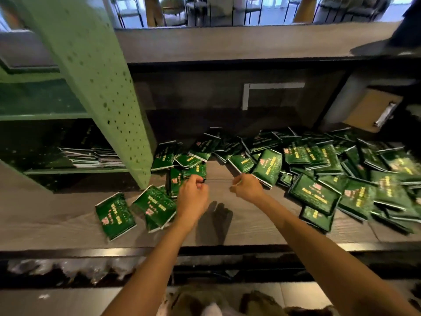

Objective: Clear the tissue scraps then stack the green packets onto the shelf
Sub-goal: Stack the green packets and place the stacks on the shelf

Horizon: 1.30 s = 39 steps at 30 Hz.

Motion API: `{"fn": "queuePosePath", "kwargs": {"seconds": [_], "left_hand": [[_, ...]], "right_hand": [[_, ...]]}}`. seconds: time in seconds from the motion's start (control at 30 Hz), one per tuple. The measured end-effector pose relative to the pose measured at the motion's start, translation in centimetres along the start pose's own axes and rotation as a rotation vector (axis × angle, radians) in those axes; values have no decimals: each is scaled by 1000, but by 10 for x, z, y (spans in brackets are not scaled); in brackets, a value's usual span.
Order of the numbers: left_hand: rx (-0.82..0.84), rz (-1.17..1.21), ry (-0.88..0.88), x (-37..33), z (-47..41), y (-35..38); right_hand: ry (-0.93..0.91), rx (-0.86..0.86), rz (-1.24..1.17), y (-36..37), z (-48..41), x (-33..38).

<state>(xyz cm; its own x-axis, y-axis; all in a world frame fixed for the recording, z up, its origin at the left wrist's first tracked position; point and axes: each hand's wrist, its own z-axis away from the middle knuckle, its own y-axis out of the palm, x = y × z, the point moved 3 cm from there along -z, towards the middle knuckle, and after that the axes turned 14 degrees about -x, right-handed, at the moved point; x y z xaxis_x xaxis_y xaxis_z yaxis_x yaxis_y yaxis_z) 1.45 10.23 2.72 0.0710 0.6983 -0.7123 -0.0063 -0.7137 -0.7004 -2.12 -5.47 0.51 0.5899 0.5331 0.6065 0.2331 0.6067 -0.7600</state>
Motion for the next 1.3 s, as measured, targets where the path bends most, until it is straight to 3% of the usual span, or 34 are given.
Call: {"fn": "queuePosePath", "kwargs": {"seconds": [0.3, 0.43, 0.57, 0.77, 1.03, 1.3], "left_hand": [[-21, -152, -134, -6, 11, 21], [-73, -329, -124, 25, 2, 20], [-21, -562, -105, 65, -1, 29], [-51, -566, -158, 103, -7, 38], [-274, -572, 176, 110, 5, 49], [-562, -278, 336, 106, 28, 60]], "right_hand": [[-130, 106, -10, -9, -13, -15], [-189, 126, -32, 13, -14, -1], [-229, 123, -72, 44, -17, 6], [-399, 123, -43, 78, -26, 11], [-506, 74, -184, 93, -35, 7], [-585, 8, -235, 88, -26, -21]]}}
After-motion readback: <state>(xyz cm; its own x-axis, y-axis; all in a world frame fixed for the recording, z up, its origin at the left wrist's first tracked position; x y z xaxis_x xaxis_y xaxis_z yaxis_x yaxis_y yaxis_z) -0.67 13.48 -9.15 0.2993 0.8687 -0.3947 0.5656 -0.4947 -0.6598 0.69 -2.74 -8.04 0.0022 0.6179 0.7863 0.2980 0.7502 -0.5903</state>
